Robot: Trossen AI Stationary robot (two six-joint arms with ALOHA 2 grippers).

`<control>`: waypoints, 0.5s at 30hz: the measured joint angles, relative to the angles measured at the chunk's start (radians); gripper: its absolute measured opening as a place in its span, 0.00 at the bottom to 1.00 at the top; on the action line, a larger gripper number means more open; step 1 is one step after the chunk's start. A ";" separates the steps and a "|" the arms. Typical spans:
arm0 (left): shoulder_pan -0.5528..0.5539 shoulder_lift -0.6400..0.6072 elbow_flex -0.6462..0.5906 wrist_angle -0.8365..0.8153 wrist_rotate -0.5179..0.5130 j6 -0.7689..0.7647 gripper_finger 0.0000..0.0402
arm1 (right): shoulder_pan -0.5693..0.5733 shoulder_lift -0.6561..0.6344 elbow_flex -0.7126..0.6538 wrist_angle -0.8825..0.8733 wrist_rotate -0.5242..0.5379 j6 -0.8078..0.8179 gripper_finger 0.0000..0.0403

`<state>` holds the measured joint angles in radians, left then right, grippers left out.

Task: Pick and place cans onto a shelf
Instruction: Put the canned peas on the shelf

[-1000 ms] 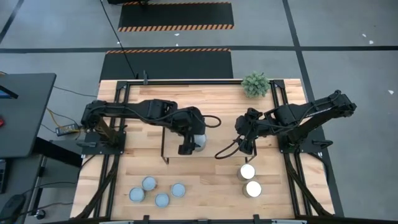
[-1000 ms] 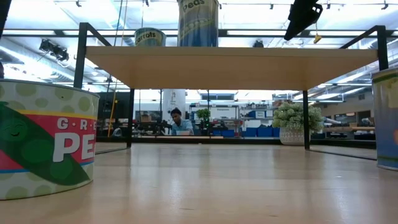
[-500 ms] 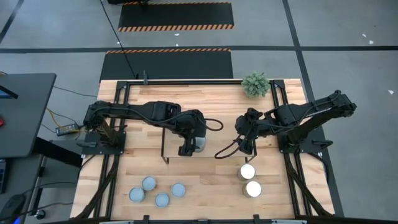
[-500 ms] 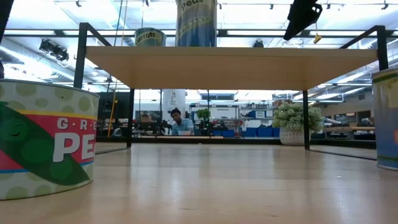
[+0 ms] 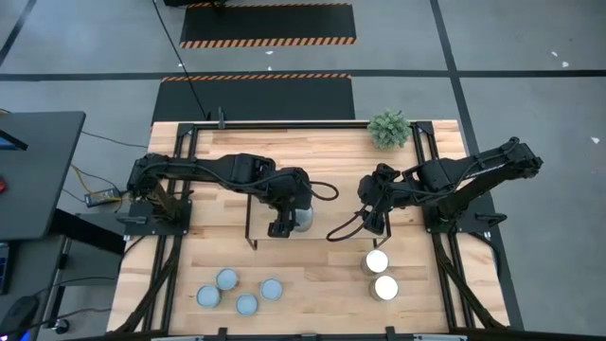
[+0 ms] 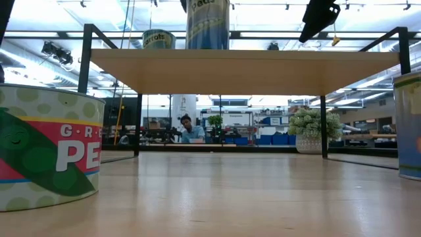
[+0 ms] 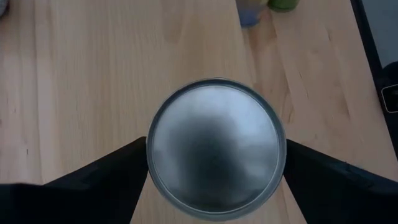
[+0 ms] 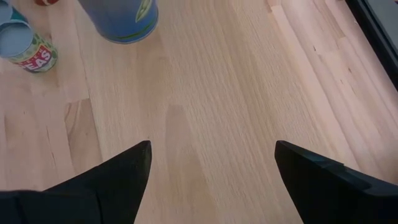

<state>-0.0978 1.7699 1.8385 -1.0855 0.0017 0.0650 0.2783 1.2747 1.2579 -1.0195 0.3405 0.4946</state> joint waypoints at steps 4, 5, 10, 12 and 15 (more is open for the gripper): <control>0.000 0.000 0.000 0.000 -0.001 0.000 0.82 | 0.000 0.000 0.000 0.000 0.000 0.000 0.86; 0.000 0.000 0.000 0.001 -0.002 -0.001 0.81 | 0.000 0.000 0.000 0.000 0.000 0.000 0.86; 0.000 0.000 0.001 0.000 -0.013 -0.029 0.80 | 0.000 0.000 0.000 0.000 0.000 0.000 0.86; -0.001 0.000 0.001 0.000 -0.019 -0.039 0.80 | 0.000 0.000 0.000 0.000 0.000 0.000 0.86; -0.007 -0.012 0.001 -0.028 -0.023 -0.068 0.80 | 0.000 0.000 0.000 -0.002 0.000 -0.003 0.86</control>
<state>-0.1049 1.7583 1.8393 -1.1131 -0.0209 -0.0032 0.2783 1.2747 1.2579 -1.0210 0.3405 0.4916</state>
